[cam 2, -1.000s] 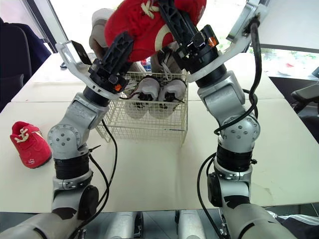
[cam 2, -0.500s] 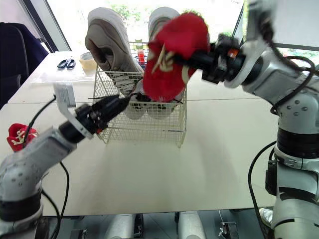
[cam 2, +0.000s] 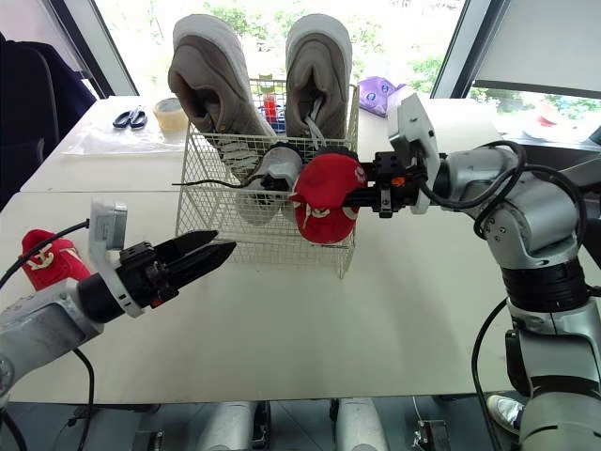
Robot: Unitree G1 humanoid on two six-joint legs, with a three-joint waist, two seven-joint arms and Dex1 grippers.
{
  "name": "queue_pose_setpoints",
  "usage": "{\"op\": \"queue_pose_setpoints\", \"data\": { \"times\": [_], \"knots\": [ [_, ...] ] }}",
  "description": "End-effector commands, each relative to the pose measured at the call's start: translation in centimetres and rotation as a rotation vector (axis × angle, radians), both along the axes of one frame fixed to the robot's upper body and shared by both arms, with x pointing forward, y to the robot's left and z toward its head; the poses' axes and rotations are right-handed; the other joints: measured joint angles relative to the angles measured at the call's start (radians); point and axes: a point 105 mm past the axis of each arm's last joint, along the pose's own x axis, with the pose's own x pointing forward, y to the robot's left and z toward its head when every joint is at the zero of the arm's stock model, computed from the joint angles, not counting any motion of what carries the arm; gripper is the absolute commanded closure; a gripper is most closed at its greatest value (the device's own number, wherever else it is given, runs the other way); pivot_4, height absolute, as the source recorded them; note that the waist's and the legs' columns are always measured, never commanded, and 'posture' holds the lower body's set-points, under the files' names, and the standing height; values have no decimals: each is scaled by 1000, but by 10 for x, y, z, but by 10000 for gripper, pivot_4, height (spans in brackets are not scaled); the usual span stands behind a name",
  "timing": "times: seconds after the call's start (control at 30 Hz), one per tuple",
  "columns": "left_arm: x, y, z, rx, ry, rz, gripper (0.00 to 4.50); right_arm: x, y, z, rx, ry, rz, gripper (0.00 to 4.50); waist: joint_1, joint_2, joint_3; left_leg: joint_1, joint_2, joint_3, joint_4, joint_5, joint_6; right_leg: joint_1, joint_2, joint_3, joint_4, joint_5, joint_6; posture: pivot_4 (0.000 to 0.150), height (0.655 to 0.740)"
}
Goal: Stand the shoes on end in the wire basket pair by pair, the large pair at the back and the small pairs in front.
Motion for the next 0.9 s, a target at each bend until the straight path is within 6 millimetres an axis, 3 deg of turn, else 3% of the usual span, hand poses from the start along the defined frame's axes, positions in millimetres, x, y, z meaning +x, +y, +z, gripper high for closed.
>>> {"op": "queue_pose_setpoints", "data": {
  "times": [0.03,0.13,0.37,0.4,0.8,0.9],
  "knots": [
    [-10,-8,2,14,-30,-54,10080,1,-2,-10,-18,-18,2,37112,2,0,0,0,0,0,0,0,0,0,0,0,0,0,0,1500,6552],
    [-9,-10,0,20,-31,-67,10080,5,-2,-25,8,37,-2,37112,5,-1,0,1,0,0,0,0,0,2,0,0,-1,0,0,1500,6552],
    [-2,-12,2,18,-45,-79,9281,15,-10,-32,12,46,-55,2344,19,-1,0,1,0,0,1,0,0,1,0,0,-1,1,-1,1500,6552],
    [-2,-12,2,19,-44,-84,9281,15,-11,-30,11,41,-60,261,20,-1,0,1,0,0,1,0,0,2,0,0,-1,1,-1,1500,6552],
    [0,-4,3,42,-30,-97,9281,-6,-20,-6,2,1,-118,261,21,-1,0,1,0,0,1,0,0,1,0,0,-1,1,-1,1500,6552],
    [0,4,9,49,-36,-89,9281,-14,-25,14,59,22,-127,261,21,-1,0,1,0,0,1,0,0,1,0,0,-1,1,-1,1500,6552]
  ]
}}
